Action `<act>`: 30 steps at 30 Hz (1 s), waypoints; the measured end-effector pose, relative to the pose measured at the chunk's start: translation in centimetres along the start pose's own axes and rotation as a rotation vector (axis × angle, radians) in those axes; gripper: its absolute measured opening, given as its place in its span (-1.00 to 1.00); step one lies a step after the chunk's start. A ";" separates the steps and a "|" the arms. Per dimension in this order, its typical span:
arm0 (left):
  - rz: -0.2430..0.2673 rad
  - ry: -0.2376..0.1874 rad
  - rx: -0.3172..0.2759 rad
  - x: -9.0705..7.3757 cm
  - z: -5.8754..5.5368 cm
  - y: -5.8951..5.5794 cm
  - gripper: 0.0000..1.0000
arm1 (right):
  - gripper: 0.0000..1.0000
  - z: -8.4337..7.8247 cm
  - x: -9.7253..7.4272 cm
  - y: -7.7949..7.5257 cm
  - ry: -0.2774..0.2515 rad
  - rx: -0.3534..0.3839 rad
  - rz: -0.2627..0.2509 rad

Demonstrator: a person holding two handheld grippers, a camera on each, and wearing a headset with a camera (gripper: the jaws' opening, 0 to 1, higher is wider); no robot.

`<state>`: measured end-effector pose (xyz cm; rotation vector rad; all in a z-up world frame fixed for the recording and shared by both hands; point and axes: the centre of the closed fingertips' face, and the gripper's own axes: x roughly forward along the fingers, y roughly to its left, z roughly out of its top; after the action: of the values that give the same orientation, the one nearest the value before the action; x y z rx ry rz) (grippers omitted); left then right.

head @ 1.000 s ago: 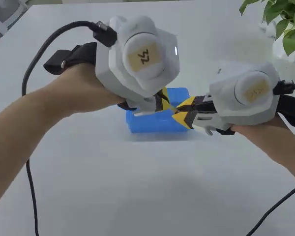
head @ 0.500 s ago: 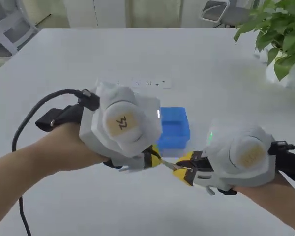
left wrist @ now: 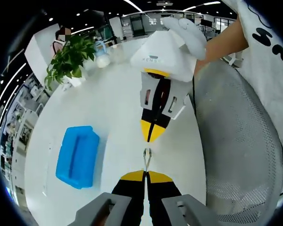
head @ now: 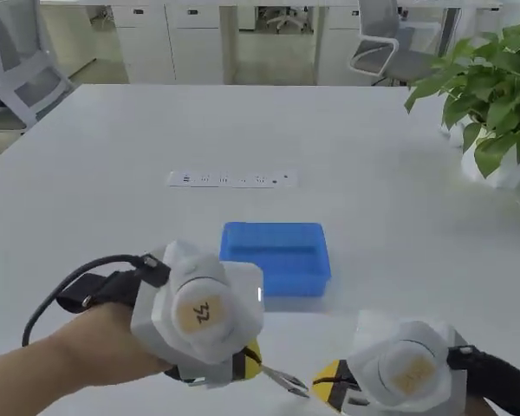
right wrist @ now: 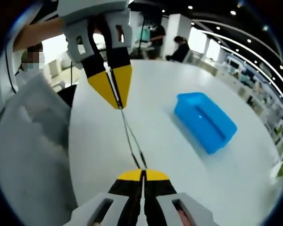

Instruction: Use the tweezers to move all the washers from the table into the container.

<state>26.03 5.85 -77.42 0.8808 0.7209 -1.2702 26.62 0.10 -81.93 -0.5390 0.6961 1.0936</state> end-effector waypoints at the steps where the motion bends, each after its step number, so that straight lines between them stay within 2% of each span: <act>1: 0.001 0.009 0.008 0.1 -0.4 -0.1 -1.00 | -1.00 0.0 -0.2 0.0 -0.006 0.018 -0.003; 4: -0.001 0.030 0.019 0.6 -1.4 -0.3 -1.00 | -1.00 -0.4 -0.9 -0.1 -0.018 0.074 -0.027; 8: -0.003 0.089 0.014 2.0 -3.3 -0.2 -1.00 | -0.92 -0.2 -2.1 0.8 -0.071 0.215 -0.032; 11: -0.017 0.097 -0.032 3.1 -4.1 -0.2 -1.00 | -0.88 -0.2 -3.5 1.1 -0.079 0.227 -0.068; 16: -0.027 0.089 -0.073 4.9 -4.4 -0.1 -1.00 | -0.75 0.0 -5.5 1.8 -0.102 0.259 -0.109; 19: -0.024 0.105 -0.063 5.7 -4.8 -0.1 -1.00 | -0.69 -0.9 -5.9 2.0 -0.066 0.242 -0.148; 22: -0.048 0.125 -0.089 6.7 -5.4 0.1 -1.00 | -0.66 -2.0 -6.0 2.4 -0.042 0.243 -0.172; 24: -0.062 0.142 -0.094 7.0 -5.8 0.1 -1.00 | -0.62 -2.3 -6.1 2.6 -0.051 0.276 -0.176; 26: -0.067 0.151 -0.107 7.1 -5.9 0.4 -1.00 | -0.58 -1.9 -6.2 2.5 -0.048 0.272 -0.184; 27: -0.070 0.130 -0.139 7.1 -5.6 0.5 -1.00 | -0.60 -1.6 -6.4 2.2 -0.066 0.268 -0.201; 28: -0.080 0.145 -0.151 7.1 -5.8 0.5 -1.00 | -0.62 -1.5 -6.5 2.3 -0.073 0.276 -0.197; 30: -0.103 0.145 -0.129 7.2 -5.8 0.5 -1.00 | -0.59 -1.3 -6.5 2.6 -0.088 0.299 -0.187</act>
<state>27.87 7.37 -86.36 0.8444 0.9633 -1.2447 21.98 -3.83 -78.13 -0.2912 0.7022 0.8156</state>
